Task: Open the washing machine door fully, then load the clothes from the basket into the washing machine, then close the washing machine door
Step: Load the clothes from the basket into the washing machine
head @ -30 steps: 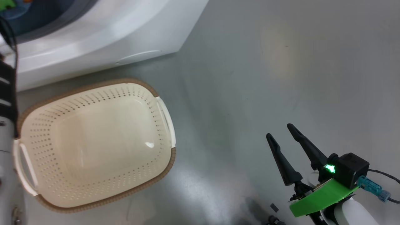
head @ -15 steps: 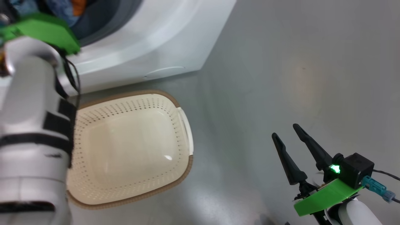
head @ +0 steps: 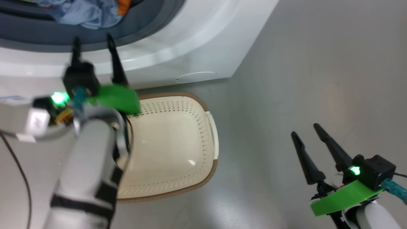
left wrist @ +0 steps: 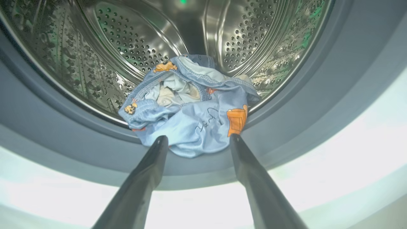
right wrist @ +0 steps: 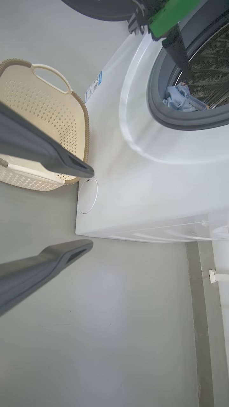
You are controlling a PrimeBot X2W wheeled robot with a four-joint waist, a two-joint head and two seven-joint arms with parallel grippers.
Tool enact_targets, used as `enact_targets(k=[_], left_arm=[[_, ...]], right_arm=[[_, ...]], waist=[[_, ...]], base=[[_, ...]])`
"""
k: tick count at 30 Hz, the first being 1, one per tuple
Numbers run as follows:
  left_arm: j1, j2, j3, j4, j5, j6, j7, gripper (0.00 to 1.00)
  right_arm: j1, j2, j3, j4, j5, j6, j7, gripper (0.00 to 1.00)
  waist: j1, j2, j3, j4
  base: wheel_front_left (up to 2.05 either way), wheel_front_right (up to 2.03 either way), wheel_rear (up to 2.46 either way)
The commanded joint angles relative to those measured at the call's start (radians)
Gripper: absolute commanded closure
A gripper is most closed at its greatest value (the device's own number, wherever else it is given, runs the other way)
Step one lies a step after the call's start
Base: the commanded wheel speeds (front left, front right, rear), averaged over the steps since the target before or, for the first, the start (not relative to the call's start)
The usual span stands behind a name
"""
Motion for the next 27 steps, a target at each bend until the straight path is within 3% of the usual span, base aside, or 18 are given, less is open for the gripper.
enact_targets(k=[1,10,27], left_arm=[[0.059,0.021,0.002,-0.074,0.003,0.021,0.008,0.00],[0.408,0.031,-0.076,-0.384,0.036,0.109,0.045,0.00],[0.719,0.041,-0.100,-0.629,0.022,0.160,-0.001,0.00]], right_arm=[[0.033,-0.018,0.005,-0.025,-0.014,0.002,-0.005,0.00],[0.034,-0.056,-0.031,-0.042,-0.035,0.002,-0.005,0.00],[0.076,-0.072,-0.075,-0.070,-0.048,0.002,-0.005,0.00]], waist=[[0.0000,0.0000,0.003,0.023],[0.0000,0.0000,-0.001,0.072],[0.0000,0.0000,-0.031,0.119]], base=[[0.00,0.00,0.00],[0.00,0.00,0.00],[0.00,0.00,0.00]])
